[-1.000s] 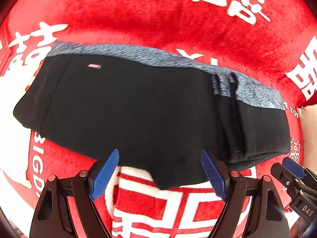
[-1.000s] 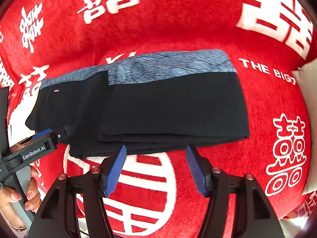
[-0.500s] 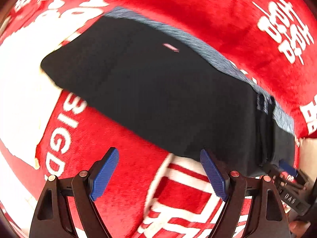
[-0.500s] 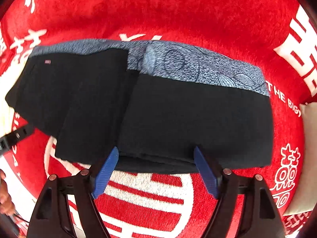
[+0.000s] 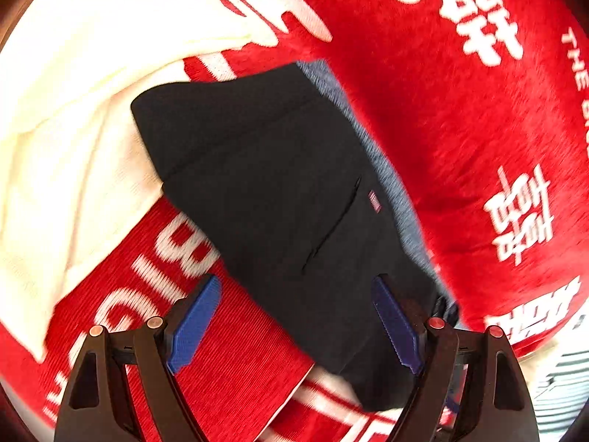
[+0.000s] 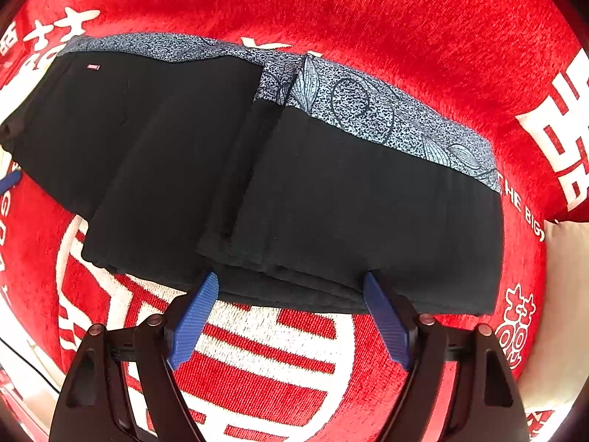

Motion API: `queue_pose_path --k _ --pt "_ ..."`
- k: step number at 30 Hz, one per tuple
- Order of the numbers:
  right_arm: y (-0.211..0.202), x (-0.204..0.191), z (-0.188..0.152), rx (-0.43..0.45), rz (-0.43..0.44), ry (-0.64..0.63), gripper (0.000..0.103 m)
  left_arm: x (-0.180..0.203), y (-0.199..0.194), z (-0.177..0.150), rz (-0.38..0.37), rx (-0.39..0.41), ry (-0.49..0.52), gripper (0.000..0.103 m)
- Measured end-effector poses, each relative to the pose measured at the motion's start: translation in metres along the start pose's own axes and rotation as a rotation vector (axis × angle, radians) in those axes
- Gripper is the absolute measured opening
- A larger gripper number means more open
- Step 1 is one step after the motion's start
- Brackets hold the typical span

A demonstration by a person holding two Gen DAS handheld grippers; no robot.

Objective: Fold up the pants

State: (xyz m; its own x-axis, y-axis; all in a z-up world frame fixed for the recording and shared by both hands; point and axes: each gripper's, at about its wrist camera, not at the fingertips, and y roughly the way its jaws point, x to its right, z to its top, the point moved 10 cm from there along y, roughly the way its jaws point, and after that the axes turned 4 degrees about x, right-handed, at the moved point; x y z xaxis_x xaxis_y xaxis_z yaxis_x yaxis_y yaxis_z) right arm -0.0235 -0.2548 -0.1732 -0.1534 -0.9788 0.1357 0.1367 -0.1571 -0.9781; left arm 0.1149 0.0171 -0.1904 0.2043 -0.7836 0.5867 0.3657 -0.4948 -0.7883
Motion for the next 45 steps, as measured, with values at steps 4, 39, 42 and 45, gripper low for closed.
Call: queue_pose_path --k 4,39,42,45 --pt "0.0 0.0 0.0 0.003 0.0 -0.002 0.084 -0.001 -0.002 0.012 -0.077 0.025 -0.054 0.085" --pt "-0.056 -0.012 0.072 0.055 0.2 0.056 0.085 0.081 -0.009 0.018 0.408 0.223 0.64 0.025" --pt "-0.076 -0.038 0.114 0.049 0.323 0.045 0.086 0.1 -0.011 -0.001 0.442 0.253 0.786 0.025" --pt "-0.095 -0.076 0.156 0.023 0.443 0.0 0.09 0.111 -0.013 -0.012 0.448 0.264 0.855 0.025"
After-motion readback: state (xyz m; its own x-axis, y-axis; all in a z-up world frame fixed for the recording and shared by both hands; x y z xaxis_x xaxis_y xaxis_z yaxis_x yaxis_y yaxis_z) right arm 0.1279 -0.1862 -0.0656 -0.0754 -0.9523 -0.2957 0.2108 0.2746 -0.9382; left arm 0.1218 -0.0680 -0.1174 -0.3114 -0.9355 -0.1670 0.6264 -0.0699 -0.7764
